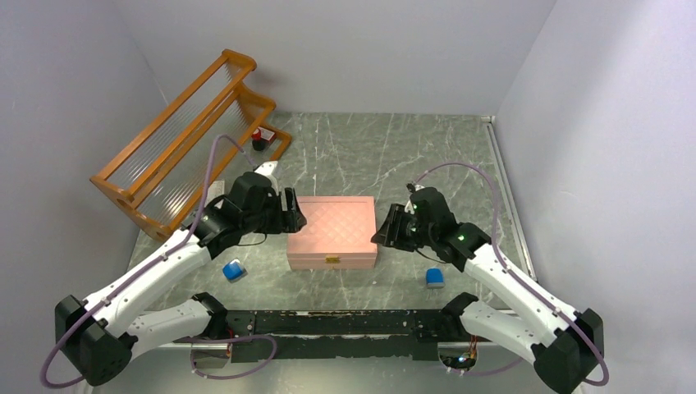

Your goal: Organize the mixed jewelry

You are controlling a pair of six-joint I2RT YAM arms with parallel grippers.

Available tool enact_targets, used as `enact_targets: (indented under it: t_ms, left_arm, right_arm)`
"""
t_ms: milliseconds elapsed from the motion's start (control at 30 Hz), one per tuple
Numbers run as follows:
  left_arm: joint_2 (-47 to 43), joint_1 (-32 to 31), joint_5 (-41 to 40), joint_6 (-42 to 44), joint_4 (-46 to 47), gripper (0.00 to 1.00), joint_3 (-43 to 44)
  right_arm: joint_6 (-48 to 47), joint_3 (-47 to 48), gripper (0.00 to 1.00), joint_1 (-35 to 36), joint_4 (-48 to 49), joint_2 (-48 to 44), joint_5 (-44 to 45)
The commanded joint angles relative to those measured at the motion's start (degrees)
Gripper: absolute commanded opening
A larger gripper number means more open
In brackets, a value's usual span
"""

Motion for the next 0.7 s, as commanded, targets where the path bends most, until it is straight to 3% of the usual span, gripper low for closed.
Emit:
enact_targets:
  t_ms: [0,233,467,667]
  left_arm:
    - [1.9,0.5,4.4,2.7,-4.3,0.76,-0.1]
    - [5.1,0.6,3.3,5.6,-10.8,0.69,0.6]
    - [11.1,0.5,7.1,7.7,-10.9,0.55,-0.8]
    - [13.7,0.5,7.0,7.8,-10.0,0.5,-1.9]
  right_arm:
    - [-1.8,2.3,0.47,1.2,-0.1,3.7,2.5]
    - [-1.8,3.1,0.44,3.8,-0.9,7.8,5.4]
    - [-1.1,2.7,0.39,5.7,-1.1,11.1,6.7]
    - [0.6,1.5,0.34,7.9,-1.7,14.4,9.1]
